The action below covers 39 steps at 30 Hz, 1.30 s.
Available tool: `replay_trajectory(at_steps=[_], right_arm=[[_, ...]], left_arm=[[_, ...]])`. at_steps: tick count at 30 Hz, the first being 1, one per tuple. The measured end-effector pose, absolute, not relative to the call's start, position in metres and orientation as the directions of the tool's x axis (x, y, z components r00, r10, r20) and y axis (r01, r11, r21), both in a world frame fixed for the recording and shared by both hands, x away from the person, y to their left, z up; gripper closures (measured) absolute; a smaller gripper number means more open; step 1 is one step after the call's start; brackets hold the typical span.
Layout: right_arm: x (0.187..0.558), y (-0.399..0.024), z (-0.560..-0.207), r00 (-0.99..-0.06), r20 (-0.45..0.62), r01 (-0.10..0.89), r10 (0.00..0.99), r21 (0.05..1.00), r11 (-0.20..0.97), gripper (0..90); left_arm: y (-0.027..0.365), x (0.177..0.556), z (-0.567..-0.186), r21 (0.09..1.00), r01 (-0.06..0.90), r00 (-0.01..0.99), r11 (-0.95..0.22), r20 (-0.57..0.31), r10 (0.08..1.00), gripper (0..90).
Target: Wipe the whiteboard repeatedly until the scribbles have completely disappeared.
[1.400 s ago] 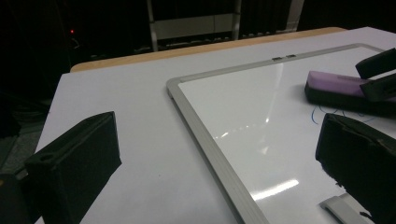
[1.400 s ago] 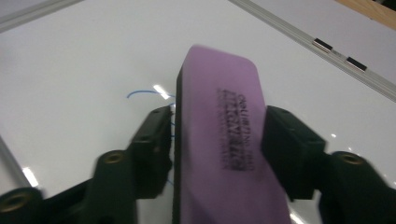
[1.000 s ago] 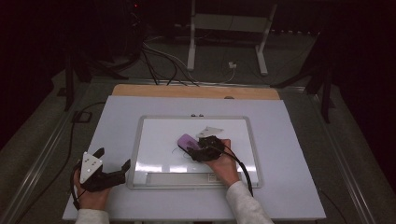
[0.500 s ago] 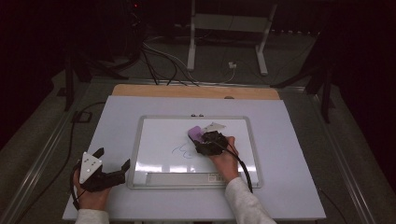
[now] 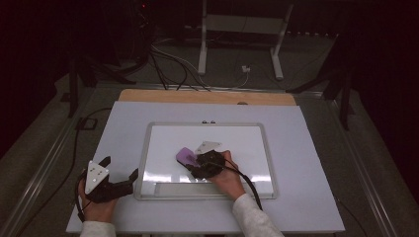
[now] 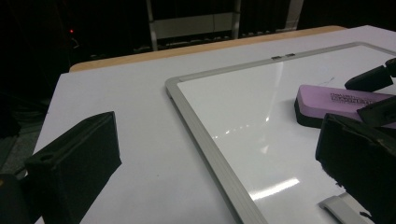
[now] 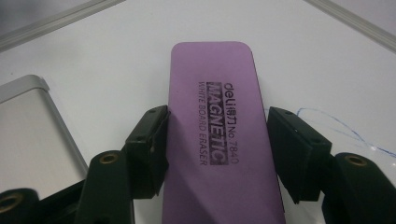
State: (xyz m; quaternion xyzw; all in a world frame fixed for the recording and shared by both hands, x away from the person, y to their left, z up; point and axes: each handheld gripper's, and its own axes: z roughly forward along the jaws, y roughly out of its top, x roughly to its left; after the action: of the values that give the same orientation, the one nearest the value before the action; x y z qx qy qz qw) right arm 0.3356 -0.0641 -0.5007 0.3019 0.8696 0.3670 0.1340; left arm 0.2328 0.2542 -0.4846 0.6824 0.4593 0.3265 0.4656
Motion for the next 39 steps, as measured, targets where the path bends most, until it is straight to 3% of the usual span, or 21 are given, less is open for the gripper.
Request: replay_trajectory(at_steps=[5, 9, 18, 22, 27, 33, 35, 39], right_arm=[[0.352, -0.081, -0.501, -0.679, -0.025, 0.500, 0.734, 0.716, 0.487, 41.4], [0.356, -0.087, -0.500, -0.650, -0.024, 0.523, 0.760, 0.711, 0.470, 41.4], [0.331, -0.049, -0.498, -0.814, 0.032, 0.431, 0.580, 0.703, 0.565, 41.5], [0.332, -0.045, -0.497, -0.825, 0.051, 0.431, 0.563, 0.701, 0.568, 41.5], [0.347, -0.064, -0.498, -0.735, 0.000, 0.488, 0.678, 0.694, 0.530, 41.5], [0.367, -0.098, -0.498, -0.568, 0.023, 0.597, 0.823, 0.700, 0.392, 41.5], [0.367, -0.099, -0.498, -0.571, 0.035, 0.601, 0.820, 0.698, 0.389, 41.5], [0.355, -0.080, -0.498, -0.666, 0.053, 0.555, 0.744, 0.702, 0.447, 41.4]], left_arm=[[0.256, 0.232, -0.484, 0.936, 0.323, 0.362, -0.141, 0.016, 0.932, 0.8], [0.255, 0.233, -0.485, 0.935, 0.323, 0.364, -0.144, 0.018, 0.931, 0.8], [0.254, 0.233, -0.485, 0.935, 0.322, 0.365, -0.146, 0.019, 0.931, 0.8], [0.255, 0.232, -0.485, 0.936, 0.323, 0.361, -0.142, 0.017, 0.932, 0.8], [0.256, 0.232, -0.485, 0.936, 0.322, 0.362, -0.142, 0.017, 0.932, 0.8], [0.255, 0.233, -0.485, 0.935, 0.323, 0.363, -0.143, 0.017, 0.932, 0.8], [0.254, 0.233, -0.485, 0.934, 0.325, 0.365, -0.148, 0.020, 0.931, 0.8], [0.253, 0.233, -0.485, 0.934, 0.324, 0.367, -0.151, 0.023, 0.930, 0.8]])
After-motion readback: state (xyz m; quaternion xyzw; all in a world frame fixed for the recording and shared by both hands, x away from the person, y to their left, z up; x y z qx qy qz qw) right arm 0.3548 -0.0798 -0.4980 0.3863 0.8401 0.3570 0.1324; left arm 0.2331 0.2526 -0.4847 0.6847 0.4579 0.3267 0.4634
